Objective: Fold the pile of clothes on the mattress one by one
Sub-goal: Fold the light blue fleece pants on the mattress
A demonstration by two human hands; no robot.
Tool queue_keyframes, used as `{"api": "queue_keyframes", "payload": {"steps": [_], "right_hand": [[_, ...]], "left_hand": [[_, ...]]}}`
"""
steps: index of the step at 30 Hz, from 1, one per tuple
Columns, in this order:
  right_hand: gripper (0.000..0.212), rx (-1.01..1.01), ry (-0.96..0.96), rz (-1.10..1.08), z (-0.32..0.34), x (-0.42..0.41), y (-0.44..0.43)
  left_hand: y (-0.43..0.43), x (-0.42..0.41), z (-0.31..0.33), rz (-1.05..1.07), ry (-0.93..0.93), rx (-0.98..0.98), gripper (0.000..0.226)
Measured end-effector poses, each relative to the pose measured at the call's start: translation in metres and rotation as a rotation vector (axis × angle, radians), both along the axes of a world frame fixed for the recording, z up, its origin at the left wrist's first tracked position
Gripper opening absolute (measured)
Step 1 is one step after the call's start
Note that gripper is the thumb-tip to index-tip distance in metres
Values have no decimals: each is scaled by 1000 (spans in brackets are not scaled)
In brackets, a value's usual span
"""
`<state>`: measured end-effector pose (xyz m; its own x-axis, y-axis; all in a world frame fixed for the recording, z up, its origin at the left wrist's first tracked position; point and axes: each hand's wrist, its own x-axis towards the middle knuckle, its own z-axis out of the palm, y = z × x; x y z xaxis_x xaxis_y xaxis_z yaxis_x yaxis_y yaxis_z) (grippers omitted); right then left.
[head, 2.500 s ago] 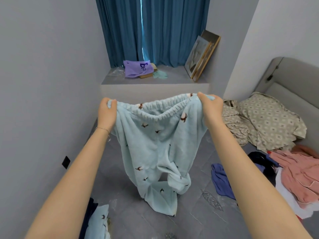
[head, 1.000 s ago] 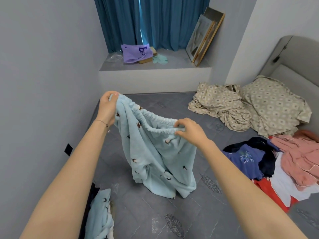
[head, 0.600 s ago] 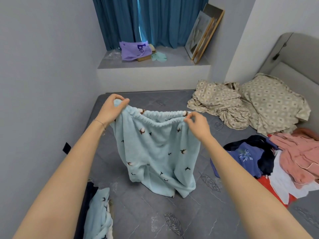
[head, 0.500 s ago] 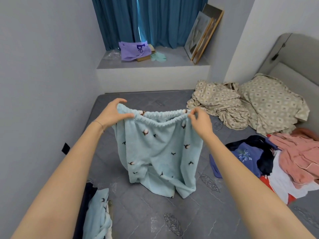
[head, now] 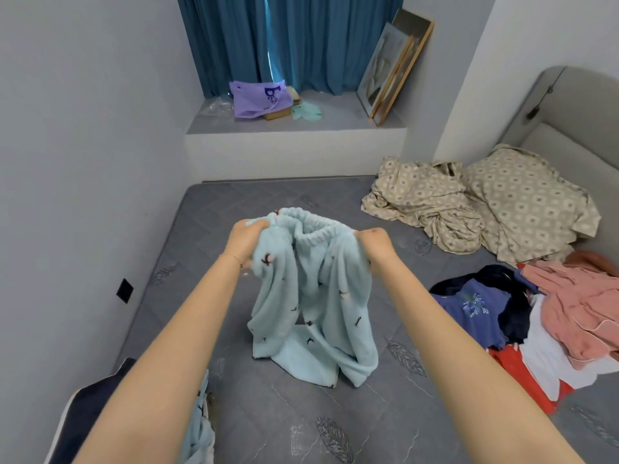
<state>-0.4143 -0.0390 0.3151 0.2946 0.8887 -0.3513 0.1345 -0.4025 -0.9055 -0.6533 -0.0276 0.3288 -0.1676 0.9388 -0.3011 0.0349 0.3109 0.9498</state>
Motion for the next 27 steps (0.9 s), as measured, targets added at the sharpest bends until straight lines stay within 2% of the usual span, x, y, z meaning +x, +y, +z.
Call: {"api": "queue_keyframes", "payload": {"steps": [2,4,5,7,9,11,13,16,18,21,24,25,27], "right_hand": [[10,-76,288,-34,6,-6,-1],[36,-39,508,-22,13,1,2],[35,12,577,-31,19,6,5],[10,110,627,-16,33,13,6],[10,164,439,79,46,10,3],[28,162,193,300,46,-5,-7],[45,131,-84,480,35,-24,-19],[30,143,-485,570,7,-40,-29],[29,182,-671,563,-4,-39,-28],[50,319,-664,531,-9,-31,-21],[44,274,-648,483,2,-24,-15],[42,240,-565,460,4,-23,-14],[34,132,-243,364,8,-23,-12]], "left_hand": [[3,3,2,136,-235,-22,5],[18,-14,5,153,-368,-24,31],[29,-27,6,150,-400,4,47],[61,-56,-3,161,-438,47,57],[47,-51,26,228,-432,86,42],[24,-28,40,313,-433,144,6],[8,-1,33,310,-379,122,21],[-5,8,18,252,-365,94,24],[-6,-1,18,254,-365,79,23],[-7,-15,22,290,-384,90,17],[-9,-26,24,257,-319,95,12],[-9,-28,22,231,-277,101,14],[-11,-30,15,158,-134,144,21]]}}
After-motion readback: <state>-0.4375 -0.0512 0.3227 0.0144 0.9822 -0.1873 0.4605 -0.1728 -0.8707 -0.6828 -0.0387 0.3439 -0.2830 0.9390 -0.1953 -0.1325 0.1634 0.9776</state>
